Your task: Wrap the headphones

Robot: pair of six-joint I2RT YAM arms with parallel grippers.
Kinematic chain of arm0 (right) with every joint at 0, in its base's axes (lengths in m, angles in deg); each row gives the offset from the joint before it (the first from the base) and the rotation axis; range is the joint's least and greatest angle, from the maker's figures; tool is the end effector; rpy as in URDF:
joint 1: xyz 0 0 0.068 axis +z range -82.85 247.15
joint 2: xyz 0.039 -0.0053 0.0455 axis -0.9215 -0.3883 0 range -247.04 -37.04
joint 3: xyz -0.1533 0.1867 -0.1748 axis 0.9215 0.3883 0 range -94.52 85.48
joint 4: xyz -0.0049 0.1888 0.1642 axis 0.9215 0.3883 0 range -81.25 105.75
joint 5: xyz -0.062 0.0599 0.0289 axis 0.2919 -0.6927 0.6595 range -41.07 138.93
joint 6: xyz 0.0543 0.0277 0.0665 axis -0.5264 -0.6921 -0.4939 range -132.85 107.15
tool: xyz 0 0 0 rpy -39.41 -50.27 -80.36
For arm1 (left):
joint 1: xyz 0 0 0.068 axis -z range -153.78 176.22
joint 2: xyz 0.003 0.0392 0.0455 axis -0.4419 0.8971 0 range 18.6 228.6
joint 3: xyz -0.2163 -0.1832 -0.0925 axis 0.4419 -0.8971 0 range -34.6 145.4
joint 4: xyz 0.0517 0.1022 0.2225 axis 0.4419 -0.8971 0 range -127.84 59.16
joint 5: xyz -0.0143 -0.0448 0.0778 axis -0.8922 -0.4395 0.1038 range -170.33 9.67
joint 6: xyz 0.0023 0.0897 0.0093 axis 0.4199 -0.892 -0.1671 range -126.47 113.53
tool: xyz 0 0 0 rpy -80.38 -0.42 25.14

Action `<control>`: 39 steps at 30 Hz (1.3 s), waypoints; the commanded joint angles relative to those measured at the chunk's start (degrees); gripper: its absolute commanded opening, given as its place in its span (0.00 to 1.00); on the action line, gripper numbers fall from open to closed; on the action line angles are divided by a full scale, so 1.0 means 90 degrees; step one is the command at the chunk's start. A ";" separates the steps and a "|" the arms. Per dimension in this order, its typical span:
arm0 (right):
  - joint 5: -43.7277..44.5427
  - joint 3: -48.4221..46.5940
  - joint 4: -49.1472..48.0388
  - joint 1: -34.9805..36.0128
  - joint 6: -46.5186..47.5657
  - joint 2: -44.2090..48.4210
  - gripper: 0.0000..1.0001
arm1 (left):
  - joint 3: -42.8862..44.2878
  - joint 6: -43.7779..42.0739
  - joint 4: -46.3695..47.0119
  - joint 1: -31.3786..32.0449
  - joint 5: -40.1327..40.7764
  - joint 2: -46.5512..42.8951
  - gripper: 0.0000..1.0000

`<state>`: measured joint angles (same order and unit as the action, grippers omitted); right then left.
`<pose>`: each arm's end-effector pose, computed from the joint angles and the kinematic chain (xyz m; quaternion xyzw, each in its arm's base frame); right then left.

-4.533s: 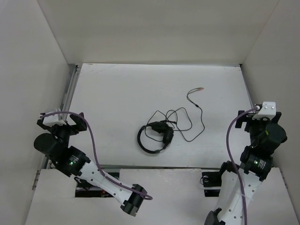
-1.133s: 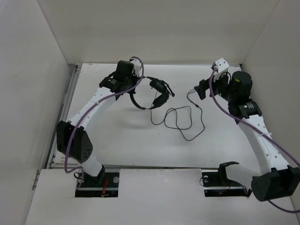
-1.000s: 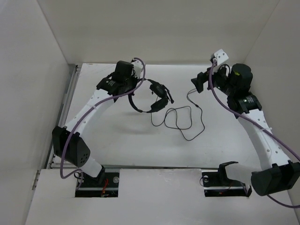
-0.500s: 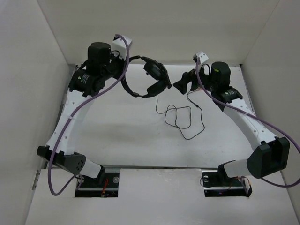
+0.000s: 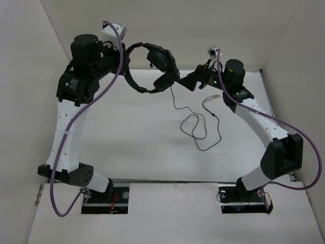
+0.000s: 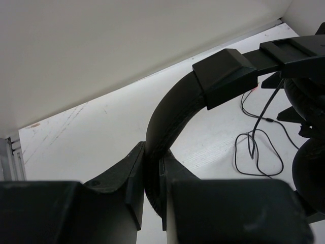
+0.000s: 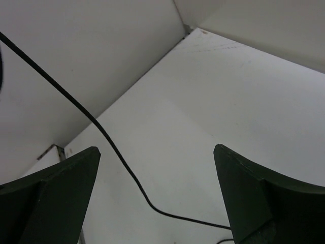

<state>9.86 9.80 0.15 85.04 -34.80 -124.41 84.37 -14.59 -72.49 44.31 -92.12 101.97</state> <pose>0.3492 0.1662 0.4075 -0.2055 0.6919 0.4490 0.5267 0.2735 -0.1067 0.5700 0.2346 0.7047 -0.1339 0.6561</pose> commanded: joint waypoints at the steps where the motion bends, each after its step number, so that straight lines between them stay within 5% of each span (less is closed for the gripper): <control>1: -0.0453 -0.0497 -0.1007 0.0165 -0.0714 -0.0086 1.00 | 0.0325 0.0345 0.0272 -0.0081 -0.0272 0.0014 0.00; 22: -0.0503 -0.0536 -0.1515 0.0888 -0.0393 -0.0877 0.98 | 0.1048 0.1185 0.0311 -0.0305 -0.1326 0.0121 0.00; 39: -0.0737 0.1123 -0.1769 0.1464 0.0271 -0.0419 0.67 | 0.1272 0.2757 0.1346 -0.1516 -0.1570 0.0072 0.00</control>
<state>4.76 19.70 -11.85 97.43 -34.91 -131.60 93.16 4.60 -67.35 31.85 -104.36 104.99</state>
